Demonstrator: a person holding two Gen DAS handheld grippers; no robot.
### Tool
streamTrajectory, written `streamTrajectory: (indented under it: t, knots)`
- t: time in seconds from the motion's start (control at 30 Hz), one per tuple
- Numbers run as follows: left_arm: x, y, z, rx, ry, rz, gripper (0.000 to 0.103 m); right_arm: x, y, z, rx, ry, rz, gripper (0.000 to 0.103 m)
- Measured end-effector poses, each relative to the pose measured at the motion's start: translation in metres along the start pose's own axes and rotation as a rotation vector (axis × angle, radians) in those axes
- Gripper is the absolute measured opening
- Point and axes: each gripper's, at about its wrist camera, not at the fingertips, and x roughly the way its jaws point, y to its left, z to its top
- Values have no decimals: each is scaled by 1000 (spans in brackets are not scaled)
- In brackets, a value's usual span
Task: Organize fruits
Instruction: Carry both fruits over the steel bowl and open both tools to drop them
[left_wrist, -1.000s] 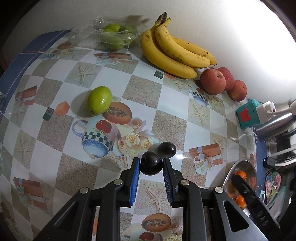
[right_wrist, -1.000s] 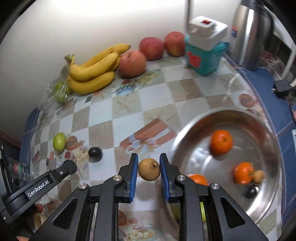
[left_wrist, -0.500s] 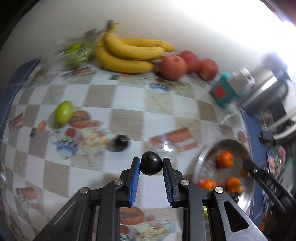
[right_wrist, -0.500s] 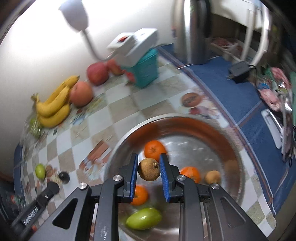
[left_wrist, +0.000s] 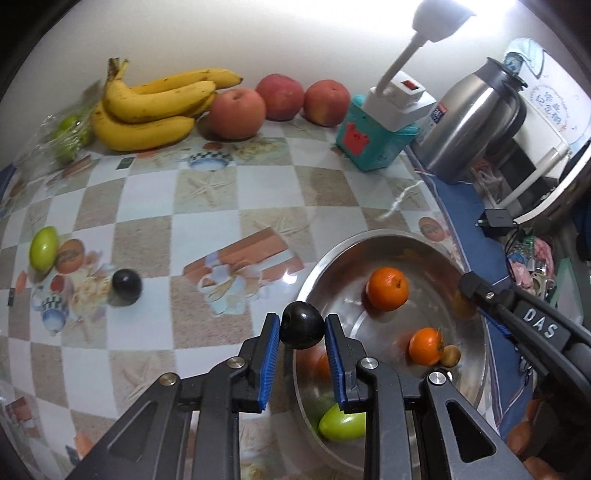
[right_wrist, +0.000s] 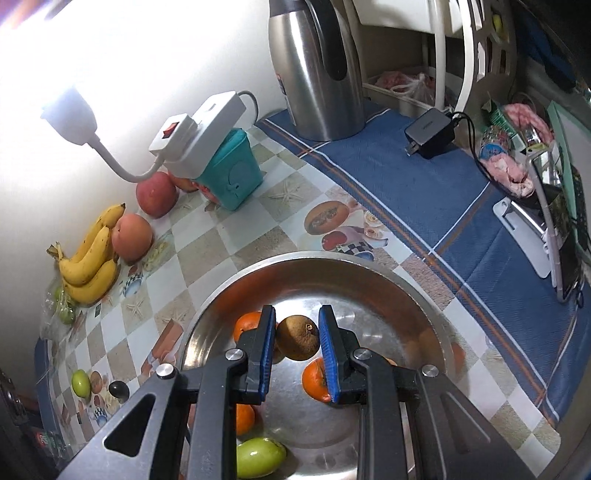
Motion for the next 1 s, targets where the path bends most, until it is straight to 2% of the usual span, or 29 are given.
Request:
streamTrajectory:
  t: [0.33,0.93,1.0]
  knots:
    - [16,-22,-5,90,-66,-24,27,26,-6,-8,-12,29,-16,25]
    - [29,-32,-12,143,-62,3,28,38,-3,-13,-57,26,-30,25]
    - [28,-32,-11,143,-65,3,28,36,-3,-12,-59,29,-25,30]
